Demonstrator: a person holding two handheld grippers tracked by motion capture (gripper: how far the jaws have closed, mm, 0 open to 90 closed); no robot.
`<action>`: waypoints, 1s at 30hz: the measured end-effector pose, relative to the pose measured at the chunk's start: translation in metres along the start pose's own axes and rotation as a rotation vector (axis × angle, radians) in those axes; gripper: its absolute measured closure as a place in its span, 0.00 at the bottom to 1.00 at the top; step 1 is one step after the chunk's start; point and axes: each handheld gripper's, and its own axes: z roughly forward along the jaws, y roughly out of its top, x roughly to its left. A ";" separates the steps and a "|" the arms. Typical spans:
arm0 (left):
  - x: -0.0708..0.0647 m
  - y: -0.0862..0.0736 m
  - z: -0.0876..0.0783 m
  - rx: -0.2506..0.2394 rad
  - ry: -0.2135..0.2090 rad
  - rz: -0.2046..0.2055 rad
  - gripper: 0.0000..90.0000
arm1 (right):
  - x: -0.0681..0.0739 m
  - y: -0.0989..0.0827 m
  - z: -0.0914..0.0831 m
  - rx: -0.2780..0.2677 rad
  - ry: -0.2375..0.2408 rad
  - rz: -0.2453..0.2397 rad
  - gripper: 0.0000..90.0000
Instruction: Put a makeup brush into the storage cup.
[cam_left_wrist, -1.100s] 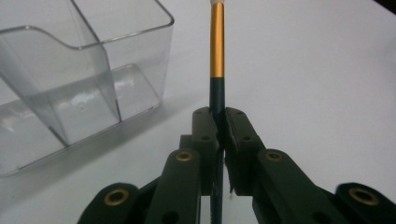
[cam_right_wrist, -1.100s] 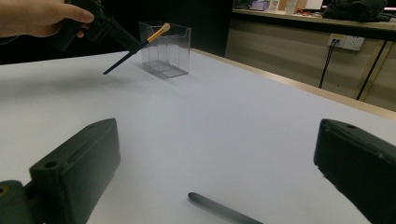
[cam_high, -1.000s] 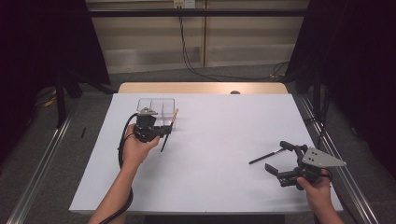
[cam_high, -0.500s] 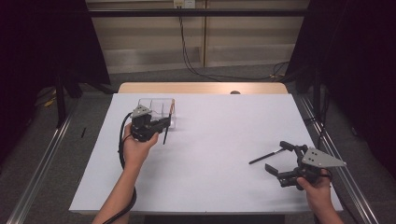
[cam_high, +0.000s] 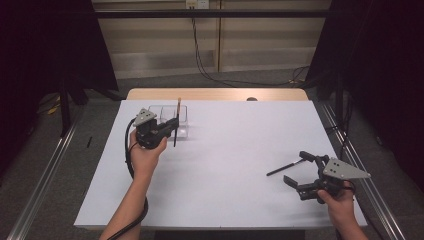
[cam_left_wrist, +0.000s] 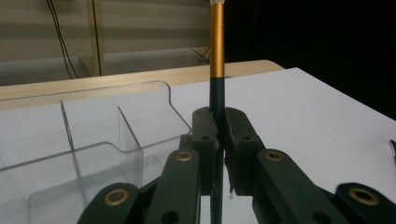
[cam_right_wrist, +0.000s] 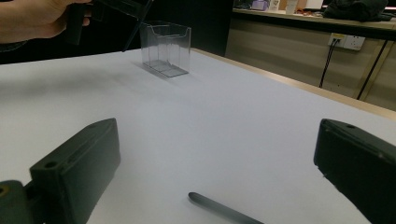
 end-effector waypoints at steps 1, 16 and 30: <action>0.001 0.001 0.000 -0.005 0.006 0.005 0.93 | 0.000 0.000 0.000 0.000 0.000 0.000 0.00; 0.004 0.013 0.000 -0.057 0.006 -0.007 0.93 | 0.000 0.001 -0.002 -0.007 0.001 0.004 0.00; 0.020 0.019 -0.011 -0.110 0.042 -0.030 0.93 | 0.000 0.001 -0.002 -0.008 -0.002 -0.001 0.00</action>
